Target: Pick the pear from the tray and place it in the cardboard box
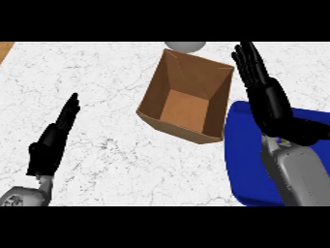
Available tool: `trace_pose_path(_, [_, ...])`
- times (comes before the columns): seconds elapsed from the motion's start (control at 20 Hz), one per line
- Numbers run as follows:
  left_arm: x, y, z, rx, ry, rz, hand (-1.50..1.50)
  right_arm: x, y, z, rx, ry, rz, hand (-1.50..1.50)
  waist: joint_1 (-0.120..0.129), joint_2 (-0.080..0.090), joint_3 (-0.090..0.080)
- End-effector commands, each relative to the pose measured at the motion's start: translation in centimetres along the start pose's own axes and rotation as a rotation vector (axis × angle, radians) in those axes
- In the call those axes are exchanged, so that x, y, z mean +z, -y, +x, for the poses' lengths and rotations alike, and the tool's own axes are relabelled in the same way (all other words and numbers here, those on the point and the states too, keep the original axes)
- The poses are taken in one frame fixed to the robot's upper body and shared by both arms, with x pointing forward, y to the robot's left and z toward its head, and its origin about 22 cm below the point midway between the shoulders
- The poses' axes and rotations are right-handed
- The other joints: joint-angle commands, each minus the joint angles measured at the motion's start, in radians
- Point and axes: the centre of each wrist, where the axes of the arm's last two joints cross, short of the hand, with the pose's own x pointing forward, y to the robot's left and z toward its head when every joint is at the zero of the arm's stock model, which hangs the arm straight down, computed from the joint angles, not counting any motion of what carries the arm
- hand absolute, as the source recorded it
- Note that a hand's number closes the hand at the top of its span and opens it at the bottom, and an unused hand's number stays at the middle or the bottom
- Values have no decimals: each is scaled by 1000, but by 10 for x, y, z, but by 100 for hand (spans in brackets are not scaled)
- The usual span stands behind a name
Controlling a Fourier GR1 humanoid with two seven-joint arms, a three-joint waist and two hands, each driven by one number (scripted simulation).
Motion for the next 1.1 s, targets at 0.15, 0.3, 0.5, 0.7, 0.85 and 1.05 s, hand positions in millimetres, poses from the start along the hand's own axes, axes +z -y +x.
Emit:
trace_pose_path(0.15, [4,-66,-12,-177,-106,204,0,59,87,-50,-156,-429,6,-150,-27,-17,17])
trace_pose_path(0.3, [6,-60,-18,-195,-122,193,0,32,103,-8,383,-386,391,-150,16,-29,-10])
trace_pose_path(0.5, [9,-84,-35,-235,-191,268,0,139,177,-57,207,-692,353,-150,-39,-9,17])
trace_pose_path(0.7, [6,-90,-26,-250,-177,263,0,176,223,-65,-61,-551,195,-150,-23,-16,20])
trace_pose_path(0.85, [-6,-95,-21,-259,-174,246,0,155,258,-52,-56,-491,285,-150,-8,-17,18])
trace_pose_path(1.05, [-6,-90,-22,-240,-170,227,0,133,267,-41,208,-524,404,-150,11,-17,19])
